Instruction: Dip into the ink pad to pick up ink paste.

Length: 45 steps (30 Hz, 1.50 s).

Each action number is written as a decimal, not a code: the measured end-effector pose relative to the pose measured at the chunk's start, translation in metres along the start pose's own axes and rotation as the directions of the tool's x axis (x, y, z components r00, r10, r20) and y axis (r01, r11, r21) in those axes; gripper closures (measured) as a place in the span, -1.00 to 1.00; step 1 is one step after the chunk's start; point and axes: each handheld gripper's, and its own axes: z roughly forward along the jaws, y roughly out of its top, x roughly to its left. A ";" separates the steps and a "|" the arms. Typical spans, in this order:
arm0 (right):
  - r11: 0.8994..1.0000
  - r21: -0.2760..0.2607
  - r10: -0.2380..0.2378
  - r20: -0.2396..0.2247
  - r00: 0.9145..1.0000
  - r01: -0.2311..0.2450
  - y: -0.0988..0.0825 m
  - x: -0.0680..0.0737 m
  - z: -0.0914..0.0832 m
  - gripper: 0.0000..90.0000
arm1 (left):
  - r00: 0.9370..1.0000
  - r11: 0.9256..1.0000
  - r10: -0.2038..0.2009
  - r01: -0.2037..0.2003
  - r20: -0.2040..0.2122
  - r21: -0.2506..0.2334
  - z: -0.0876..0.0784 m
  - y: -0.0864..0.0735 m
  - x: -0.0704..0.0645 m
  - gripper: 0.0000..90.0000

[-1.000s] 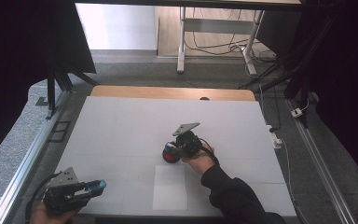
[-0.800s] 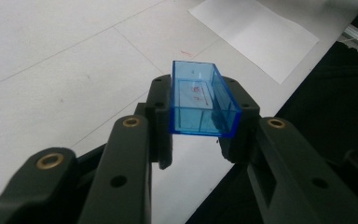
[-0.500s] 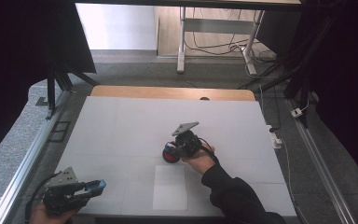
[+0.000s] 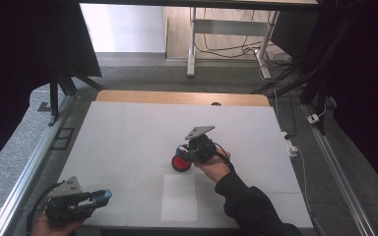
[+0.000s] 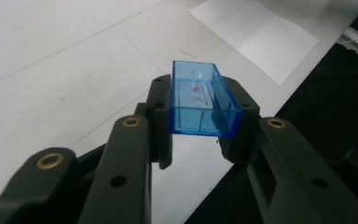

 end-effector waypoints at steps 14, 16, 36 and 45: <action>1.000 0.024 0.010 -0.018 1.000 -0.009 -0.006 -0.001 0.013 0.58 | 1.000 1.000 0.006 -0.006 0.001 0.004 0.000 0.000 0.000 0.50; 1.000 0.026 0.013 -0.018 1.000 -0.012 -0.007 -0.002 0.014 0.58 | 1.000 1.000 0.006 -0.006 0.001 0.004 0.000 0.000 0.000 0.50; 0.999 0.044 -0.018 0.017 1.000 0.018 -0.006 0.004 0.017 0.59 | 1.000 1.000 0.008 -0.008 -0.004 0.013 0.001 0.001 -0.001 0.50; 0.998 0.047 -0.054 0.060 0.997 0.051 -0.006 0.014 0.018 0.59 | 1.000 1.000 0.010 -0.010 -0.004 0.013 0.001 0.001 -0.001 0.50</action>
